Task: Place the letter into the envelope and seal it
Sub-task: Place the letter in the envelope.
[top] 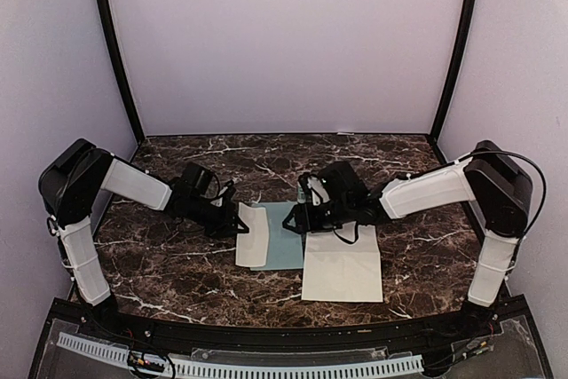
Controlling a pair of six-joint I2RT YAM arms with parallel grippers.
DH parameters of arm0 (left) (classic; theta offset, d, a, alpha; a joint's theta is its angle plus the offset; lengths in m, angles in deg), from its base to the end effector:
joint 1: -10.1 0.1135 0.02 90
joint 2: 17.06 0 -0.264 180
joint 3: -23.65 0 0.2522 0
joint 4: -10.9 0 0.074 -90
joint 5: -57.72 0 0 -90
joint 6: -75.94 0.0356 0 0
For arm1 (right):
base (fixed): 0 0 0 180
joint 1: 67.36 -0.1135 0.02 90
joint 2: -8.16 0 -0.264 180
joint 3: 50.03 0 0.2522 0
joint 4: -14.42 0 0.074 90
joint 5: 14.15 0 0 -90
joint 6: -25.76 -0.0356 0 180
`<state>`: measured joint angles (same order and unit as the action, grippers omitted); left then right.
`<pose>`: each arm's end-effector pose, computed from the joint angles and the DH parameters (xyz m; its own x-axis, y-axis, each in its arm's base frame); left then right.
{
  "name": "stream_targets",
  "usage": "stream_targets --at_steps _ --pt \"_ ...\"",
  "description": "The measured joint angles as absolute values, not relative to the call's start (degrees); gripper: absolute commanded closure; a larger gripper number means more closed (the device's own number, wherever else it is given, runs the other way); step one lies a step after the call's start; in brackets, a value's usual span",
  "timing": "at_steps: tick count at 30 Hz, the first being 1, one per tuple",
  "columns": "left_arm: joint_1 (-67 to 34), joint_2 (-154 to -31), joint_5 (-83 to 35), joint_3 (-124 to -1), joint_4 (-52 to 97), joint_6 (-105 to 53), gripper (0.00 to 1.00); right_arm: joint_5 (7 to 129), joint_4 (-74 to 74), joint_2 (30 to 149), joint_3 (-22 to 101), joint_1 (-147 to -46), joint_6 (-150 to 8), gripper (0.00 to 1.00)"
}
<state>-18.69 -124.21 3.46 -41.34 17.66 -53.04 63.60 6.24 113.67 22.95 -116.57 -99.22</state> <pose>0.2988 -0.1879 0.1189 -0.9710 -0.0490 -0.2338 0.1498 0.6376 -0.7556 0.2462 0.2969 0.1613 -0.8335 -0.1084 -0.5417 -0.4480 0.7064 0.5480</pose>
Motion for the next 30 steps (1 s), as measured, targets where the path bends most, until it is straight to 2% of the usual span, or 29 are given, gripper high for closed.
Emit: stream_targets --at_steps 30 --pt "-19.2 -124.2 3.5 -41.3 17.1 -52.7 1.0 63.3 5.4 118.6 24.5 -116.4 -102.3 0.39"
